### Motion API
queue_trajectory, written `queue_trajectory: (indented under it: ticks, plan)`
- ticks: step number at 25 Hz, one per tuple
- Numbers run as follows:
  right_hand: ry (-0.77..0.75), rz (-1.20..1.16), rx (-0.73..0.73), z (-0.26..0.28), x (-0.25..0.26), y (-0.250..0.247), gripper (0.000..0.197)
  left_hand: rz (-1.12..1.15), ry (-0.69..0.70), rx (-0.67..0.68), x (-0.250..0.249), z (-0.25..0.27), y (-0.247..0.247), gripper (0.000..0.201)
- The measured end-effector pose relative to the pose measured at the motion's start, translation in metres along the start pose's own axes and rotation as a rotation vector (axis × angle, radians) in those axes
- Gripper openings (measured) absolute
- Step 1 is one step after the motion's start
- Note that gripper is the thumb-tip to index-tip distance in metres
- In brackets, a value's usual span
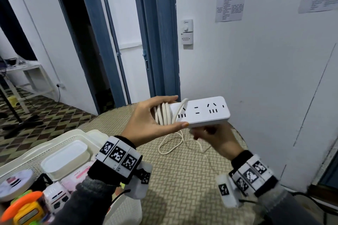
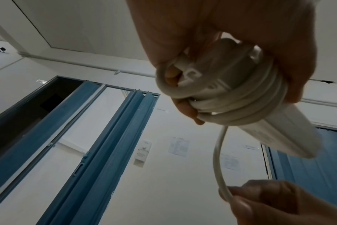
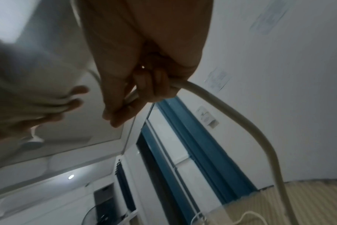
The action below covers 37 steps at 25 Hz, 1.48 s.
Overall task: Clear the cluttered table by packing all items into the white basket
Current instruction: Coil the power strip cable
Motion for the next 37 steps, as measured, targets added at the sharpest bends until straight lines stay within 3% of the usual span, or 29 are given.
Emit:
queue_trajectory:
  ticks: [3,6,10,14,20,23,24,26,28,30,32,34,37]
  plan:
    - [0.054,-0.072,0.250,0.032,0.003,0.044,0.006,0.012,-0.013,0.002,0.013,0.002,0.008,0.074]
    - [-0.070,0.015,0.350,0.042,0.015,0.050,0.015,-0.019,-0.021,0.001,0.029,0.005,0.011,0.059]
    - [-0.515,0.306,0.056,0.034,0.050,0.018,0.019,0.011,-0.113,0.014,0.048,0.005,0.005,0.072]
    - [-0.730,0.566,-0.103,0.026,0.078,0.013,0.011,-0.143,-0.068,0.088,0.042,0.005,0.016,0.081]
    - [-0.614,0.492,-0.199,0.011,0.077,0.009,0.011,-0.118,0.041,-0.005,0.022,0.006,0.022,0.063]
    - [-0.499,0.615,-0.290,0.006,0.066,0.003,0.039,-0.104,0.034,-0.020,0.023,0.009,0.019,0.057]
    - [-0.398,0.540,-0.314,0.005,0.057,-0.004,0.056,-0.102,0.035,-0.014,0.023,0.009,0.018,0.056]
    - [-0.132,0.147,-0.273,0.005,0.029,-0.010,0.085,-0.121,0.048,-0.008,0.022,0.009,0.016,0.055]
    - [0.107,-0.232,-0.117,0.010,-0.005,0.000,0.095,-0.125,0.037,-0.020,0.024,0.009,0.014,0.054]
    - [0.222,-0.325,0.064,0.018,-0.028,0.008,0.092,-0.117,0.012,-0.043,0.030,0.009,0.008,0.054]
    - [0.216,-0.282,0.116,0.023,-0.037,0.002,0.077,-0.102,-0.003,-0.063,0.034,0.008,0.001,0.054]
    - [0.160,-0.257,0.006,0.020,-0.036,-0.017,0.049,-0.105,-0.014,-0.067,0.037,0.006,-0.005,0.054]
    - [0.027,-0.279,-0.202,0.006,-0.012,-0.052,0.023,-0.122,-0.031,-0.054,0.041,0.008,-0.010,0.054]
Point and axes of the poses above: each hand's wrist, its own z-axis away from the middle knuckle, its own y-axis out of the palm, x = y × z, the point moved 8 cm from there along -z, towards the middle knuckle, and after that the axes turned 3 degrees about -x, right-handed, at the moved point
